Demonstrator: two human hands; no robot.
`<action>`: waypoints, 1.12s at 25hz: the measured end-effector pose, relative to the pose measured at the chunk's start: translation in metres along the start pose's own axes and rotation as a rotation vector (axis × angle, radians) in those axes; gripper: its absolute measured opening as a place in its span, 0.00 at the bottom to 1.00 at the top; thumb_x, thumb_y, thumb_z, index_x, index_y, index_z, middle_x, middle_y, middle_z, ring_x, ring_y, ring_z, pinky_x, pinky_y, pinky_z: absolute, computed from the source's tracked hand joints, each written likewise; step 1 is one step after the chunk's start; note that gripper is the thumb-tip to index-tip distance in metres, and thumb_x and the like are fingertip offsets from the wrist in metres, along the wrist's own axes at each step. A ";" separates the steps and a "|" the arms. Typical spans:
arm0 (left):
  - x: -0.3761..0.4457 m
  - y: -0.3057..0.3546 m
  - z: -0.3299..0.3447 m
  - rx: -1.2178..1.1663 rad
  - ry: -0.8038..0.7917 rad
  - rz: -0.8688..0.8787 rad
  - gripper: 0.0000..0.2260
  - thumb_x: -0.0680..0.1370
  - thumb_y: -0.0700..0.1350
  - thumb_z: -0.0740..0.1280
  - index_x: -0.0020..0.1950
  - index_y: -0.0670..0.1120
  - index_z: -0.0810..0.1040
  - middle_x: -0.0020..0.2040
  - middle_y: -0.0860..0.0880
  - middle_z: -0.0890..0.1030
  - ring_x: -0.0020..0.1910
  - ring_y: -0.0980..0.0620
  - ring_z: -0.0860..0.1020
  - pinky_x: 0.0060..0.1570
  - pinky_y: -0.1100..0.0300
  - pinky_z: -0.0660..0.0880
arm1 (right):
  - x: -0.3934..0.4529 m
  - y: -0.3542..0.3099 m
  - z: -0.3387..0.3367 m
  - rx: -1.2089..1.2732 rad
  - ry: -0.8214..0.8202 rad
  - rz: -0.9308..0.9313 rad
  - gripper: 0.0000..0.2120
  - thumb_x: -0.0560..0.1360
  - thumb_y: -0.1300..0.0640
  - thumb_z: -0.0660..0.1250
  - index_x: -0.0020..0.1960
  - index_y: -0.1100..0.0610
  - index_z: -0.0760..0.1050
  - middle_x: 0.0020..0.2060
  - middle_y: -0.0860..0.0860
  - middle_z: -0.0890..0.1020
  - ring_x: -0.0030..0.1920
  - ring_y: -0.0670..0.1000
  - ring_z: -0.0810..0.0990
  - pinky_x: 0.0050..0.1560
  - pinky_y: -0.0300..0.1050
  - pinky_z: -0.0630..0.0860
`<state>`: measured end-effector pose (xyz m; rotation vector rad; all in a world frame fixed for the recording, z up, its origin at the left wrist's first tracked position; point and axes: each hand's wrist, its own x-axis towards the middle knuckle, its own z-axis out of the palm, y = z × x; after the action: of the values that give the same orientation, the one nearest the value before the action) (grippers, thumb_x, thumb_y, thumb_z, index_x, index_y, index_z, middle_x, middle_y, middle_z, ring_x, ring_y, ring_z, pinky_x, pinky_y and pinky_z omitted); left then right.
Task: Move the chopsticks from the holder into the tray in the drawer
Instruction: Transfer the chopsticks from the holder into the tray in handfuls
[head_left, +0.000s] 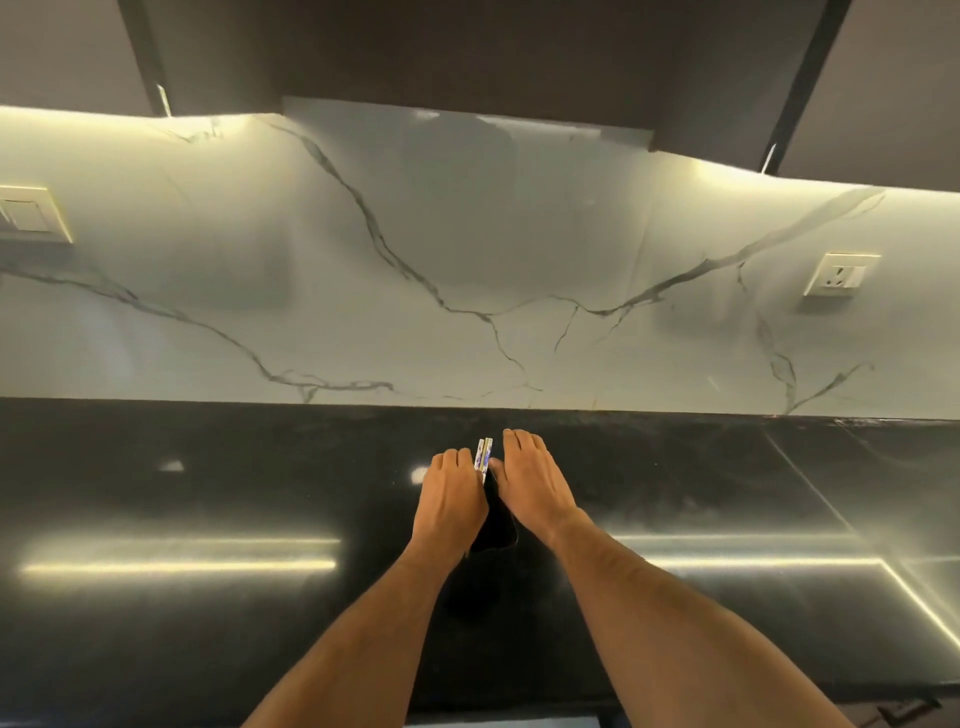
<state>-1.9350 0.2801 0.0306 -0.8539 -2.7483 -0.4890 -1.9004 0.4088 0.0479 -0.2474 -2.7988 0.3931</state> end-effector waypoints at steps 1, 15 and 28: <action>0.005 -0.001 0.006 -0.003 -0.017 -0.004 0.09 0.84 0.45 0.59 0.60 0.44 0.75 0.55 0.46 0.78 0.53 0.49 0.75 0.58 0.55 0.74 | 0.009 0.003 0.006 0.011 -0.017 0.015 0.23 0.84 0.52 0.61 0.75 0.62 0.64 0.70 0.58 0.73 0.70 0.56 0.72 0.71 0.49 0.72; 0.032 -0.016 0.047 -0.345 -0.192 -0.315 0.05 0.81 0.44 0.66 0.47 0.43 0.73 0.37 0.50 0.74 0.32 0.53 0.73 0.28 0.61 0.64 | 0.058 0.006 0.053 0.716 0.110 0.376 0.14 0.71 0.69 0.76 0.56 0.59 0.84 0.46 0.53 0.87 0.48 0.48 0.86 0.55 0.47 0.83; 0.014 -0.003 -0.016 -0.930 0.041 -0.370 0.07 0.79 0.41 0.69 0.42 0.44 0.82 0.36 0.47 0.85 0.40 0.48 0.84 0.44 0.55 0.82 | 0.040 -0.039 -0.048 1.006 0.306 0.242 0.03 0.75 0.67 0.73 0.46 0.60 0.83 0.40 0.55 0.86 0.41 0.48 0.87 0.42 0.36 0.82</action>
<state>-1.9463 0.2792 0.0489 -0.4374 -2.5722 -1.9017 -1.9276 0.3916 0.1146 -0.3554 -1.9639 1.5666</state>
